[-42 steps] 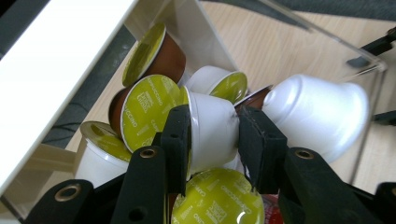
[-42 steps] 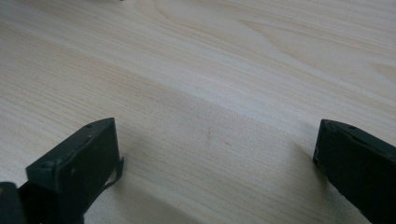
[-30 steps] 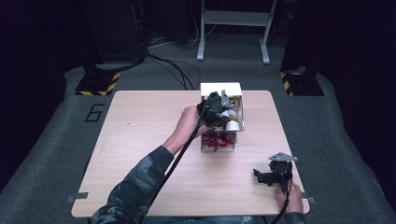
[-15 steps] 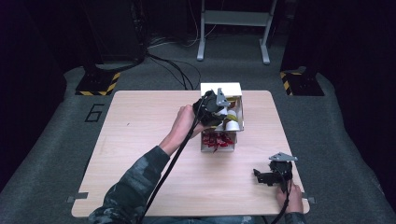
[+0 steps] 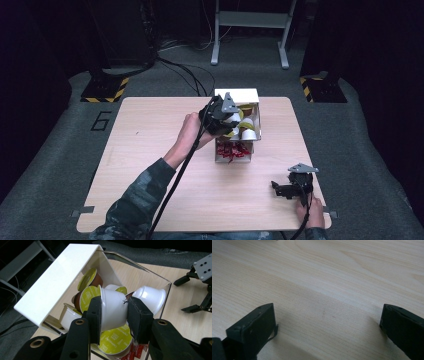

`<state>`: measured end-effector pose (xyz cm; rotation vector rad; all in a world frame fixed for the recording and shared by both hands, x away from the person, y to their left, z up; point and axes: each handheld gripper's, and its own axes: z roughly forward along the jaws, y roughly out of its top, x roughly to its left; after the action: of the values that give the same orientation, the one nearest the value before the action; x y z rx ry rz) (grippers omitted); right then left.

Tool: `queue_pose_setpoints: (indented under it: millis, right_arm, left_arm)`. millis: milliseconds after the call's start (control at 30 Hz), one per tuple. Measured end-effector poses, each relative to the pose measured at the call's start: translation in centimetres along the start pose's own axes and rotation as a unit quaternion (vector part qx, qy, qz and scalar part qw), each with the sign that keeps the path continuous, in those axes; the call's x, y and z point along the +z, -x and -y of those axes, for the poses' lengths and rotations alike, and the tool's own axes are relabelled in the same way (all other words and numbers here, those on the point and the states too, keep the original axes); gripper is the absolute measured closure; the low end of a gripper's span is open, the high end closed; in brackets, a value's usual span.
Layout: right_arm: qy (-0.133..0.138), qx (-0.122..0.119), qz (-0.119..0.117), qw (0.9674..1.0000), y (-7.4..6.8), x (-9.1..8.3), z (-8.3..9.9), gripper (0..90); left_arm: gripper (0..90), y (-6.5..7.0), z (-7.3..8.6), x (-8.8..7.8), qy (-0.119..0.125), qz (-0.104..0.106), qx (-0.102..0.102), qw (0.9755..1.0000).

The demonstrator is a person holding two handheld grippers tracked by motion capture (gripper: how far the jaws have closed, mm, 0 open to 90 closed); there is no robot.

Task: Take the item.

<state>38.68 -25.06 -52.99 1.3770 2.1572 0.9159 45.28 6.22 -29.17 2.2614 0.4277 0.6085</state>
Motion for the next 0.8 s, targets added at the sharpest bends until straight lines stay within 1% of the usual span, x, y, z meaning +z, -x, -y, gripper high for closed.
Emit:
queue_pose_setpoints:
  millis: [233,333,433,533,567,667,700,733,767,800]
  right_arm:
    - [-0.001,0.002,0.0,1.0,0.0,0.0,0.0,0.0]
    - [0.0,0.001,0.0,1.0,0.0,0.0,0.0,0.0]
    - [0.0,0.0,0.0,1.0,0.0,0.0,0.0,0.0]
    - [0.0,0.0,0.0,1.0,0.0,0.0,0.0,0.0]
    - [0.0,0.001,0.0,1.0,0.0,0.0,0.0,0.0]
    - [-0.001,0.0,0.001,1.0,0.0,0.0,0.0,0.0]
    - [-0.001,-0.001,0.001,1.0,0.0,0.0,0.0,0.0]
    - [0.0,-0.001,0.002,1.0,0.0,0.0,0.0,0.0]
    - [-0.001,-0.001,0.001,1.0,0.0,0.0,0.0,0.0]
    - [-0.001,0.0,0.001,1.0,0.0,0.0,0.0,0.0]
  left_arm:
    - [64.5,-0.3,0.3,-1.4,0.008,-0.004,-0.003,1.0]
    - [64.5,-0.4,0.5,-2.2,0.017,-0.005,-0.008,0.9998]
    - [64.4,-0.5,0.7,-2.8,0.023,-0.011,-0.009,0.9996]
    - [64.5,-0.6,0.9,-3.6,0.03,-0.013,-0.012,0.9994]
    - [64.5,-0.6,1.0,-3.8,0.032,-0.018,-0.011,0.9993]
    - [64.5,-0.7,1.3,-4.5,0.035,-0.02,-0.011,0.9991]
    - [64.4,-0.7,1.4,-4.6,0.037,-0.022,-0.014,0.999]
    - [64.5,-0.8,1.5,-4.8,0.037,-0.024,-0.013,0.9989]
    - [64.5,-0.8,1.7,-5.0,0.039,-0.024,-0.019,0.9988]
    - [64.5,-0.9,1.8,-5.2,0.04,-0.025,-0.019,0.9987]
